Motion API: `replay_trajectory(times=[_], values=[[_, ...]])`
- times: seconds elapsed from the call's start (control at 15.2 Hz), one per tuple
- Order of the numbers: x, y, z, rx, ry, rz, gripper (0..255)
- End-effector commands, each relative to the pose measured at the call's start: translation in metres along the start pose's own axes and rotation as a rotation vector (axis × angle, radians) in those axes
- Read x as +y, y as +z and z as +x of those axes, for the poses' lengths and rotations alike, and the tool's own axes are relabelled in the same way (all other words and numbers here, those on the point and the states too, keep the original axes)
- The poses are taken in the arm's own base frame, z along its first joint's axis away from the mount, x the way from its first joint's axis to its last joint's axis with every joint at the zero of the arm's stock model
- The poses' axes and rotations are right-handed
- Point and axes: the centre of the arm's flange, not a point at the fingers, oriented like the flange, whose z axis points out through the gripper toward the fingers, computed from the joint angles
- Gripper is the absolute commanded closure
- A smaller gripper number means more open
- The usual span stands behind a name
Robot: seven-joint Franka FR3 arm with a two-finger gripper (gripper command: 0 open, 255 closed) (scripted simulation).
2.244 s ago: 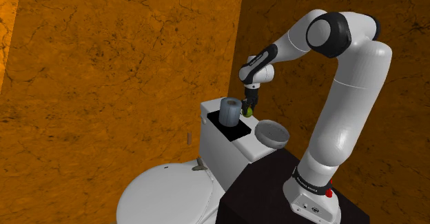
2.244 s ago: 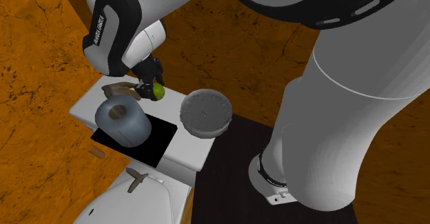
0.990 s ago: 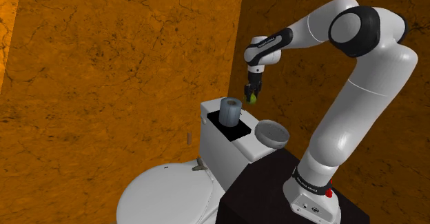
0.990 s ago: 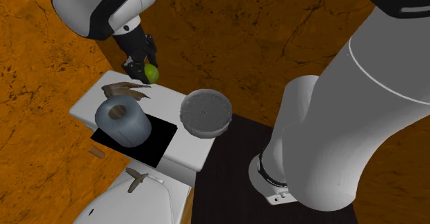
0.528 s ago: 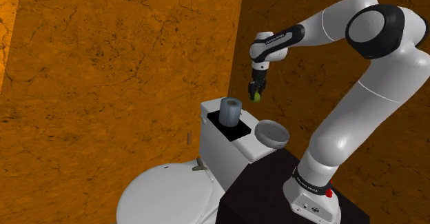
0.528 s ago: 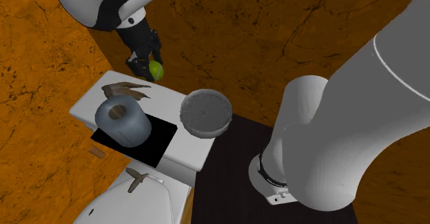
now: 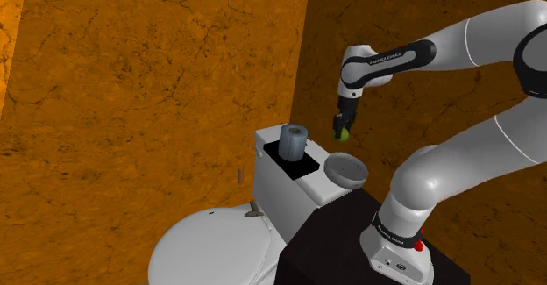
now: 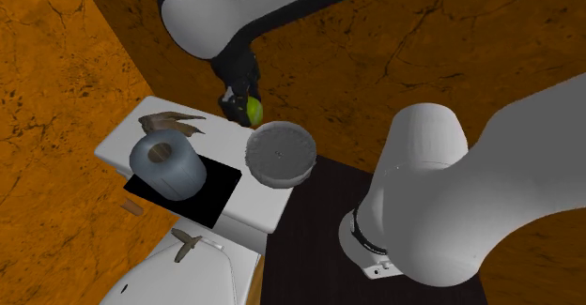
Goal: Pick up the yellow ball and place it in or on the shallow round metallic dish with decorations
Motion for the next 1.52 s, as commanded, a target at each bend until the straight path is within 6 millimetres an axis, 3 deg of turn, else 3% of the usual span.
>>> replay_trajectory(times=[0.0,0.2,0.26,1.19,1.45], values=[[-0.007,0.003,-0.026,0.0,0.0,-0.001,255],[-0.016,0.007,-0.065,0.0,0.0,-0.001,255],[-0.017,0.008,-0.068,0.0,0.0,-0.001,255],[-0.014,0.083,-0.058,0.0,0.0,-0.001,255],[-0.014,0.083,-0.058,0.0,0.0,-0.001,255]])
